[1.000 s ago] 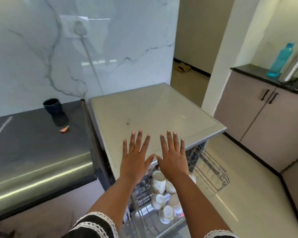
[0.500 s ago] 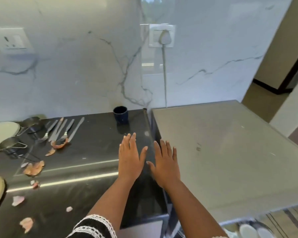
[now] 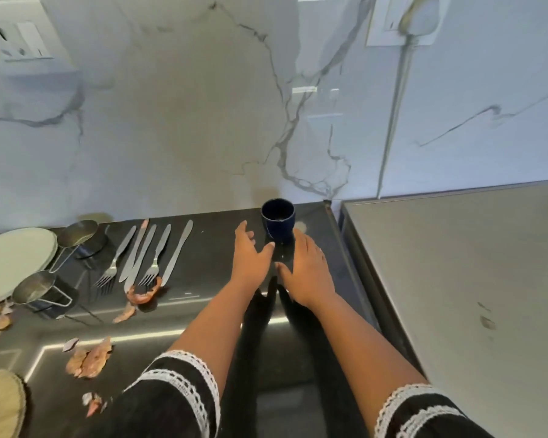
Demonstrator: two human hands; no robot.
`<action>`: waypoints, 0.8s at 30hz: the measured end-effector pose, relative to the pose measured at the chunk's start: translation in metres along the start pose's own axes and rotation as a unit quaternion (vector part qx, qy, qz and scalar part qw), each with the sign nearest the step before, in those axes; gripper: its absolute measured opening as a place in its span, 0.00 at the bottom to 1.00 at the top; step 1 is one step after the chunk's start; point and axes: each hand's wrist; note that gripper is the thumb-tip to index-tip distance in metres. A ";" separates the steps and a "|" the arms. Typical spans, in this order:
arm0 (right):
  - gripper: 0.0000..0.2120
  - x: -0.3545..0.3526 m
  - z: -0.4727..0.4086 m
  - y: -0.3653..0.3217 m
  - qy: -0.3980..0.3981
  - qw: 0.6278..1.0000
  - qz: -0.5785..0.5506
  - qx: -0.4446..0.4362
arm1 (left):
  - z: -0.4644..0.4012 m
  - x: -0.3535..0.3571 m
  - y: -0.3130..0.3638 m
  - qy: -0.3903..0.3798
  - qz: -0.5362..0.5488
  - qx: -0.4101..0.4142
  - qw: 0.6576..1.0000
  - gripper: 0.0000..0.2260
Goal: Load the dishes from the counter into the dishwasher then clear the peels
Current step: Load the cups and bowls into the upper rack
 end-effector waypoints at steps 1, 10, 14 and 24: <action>0.37 0.004 -0.010 0.000 0.001 1.000 -0.023 0.009 | -0.010 0.001 -0.002 -0.007 0.009 -0.012 1.000 0.36; 0.44 0.026 -0.062 0.001 -0.017 0.988 -0.135 0.075 | -0.052 0.014 -0.015 -0.094 -0.045 0.057 0.993 0.51; 0.45 0.031 -0.063 0.005 0.004 0.981 -0.176 0.080 | -0.055 0.020 -0.018 -0.084 -0.023 0.043 0.995 0.51; 0.35 0.012 -0.023 0.005 0.037 0.975 -0.202 0.082 | -0.014 0.026 -0.002 -0.022 -0.027 0.040 0.999 0.28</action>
Point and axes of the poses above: each hand's wrist, its own z-axis away from the middle knuckle, its own x-axis out of the palm, y = z × x, and after that the axes turned 14 degrees about z, right-handed
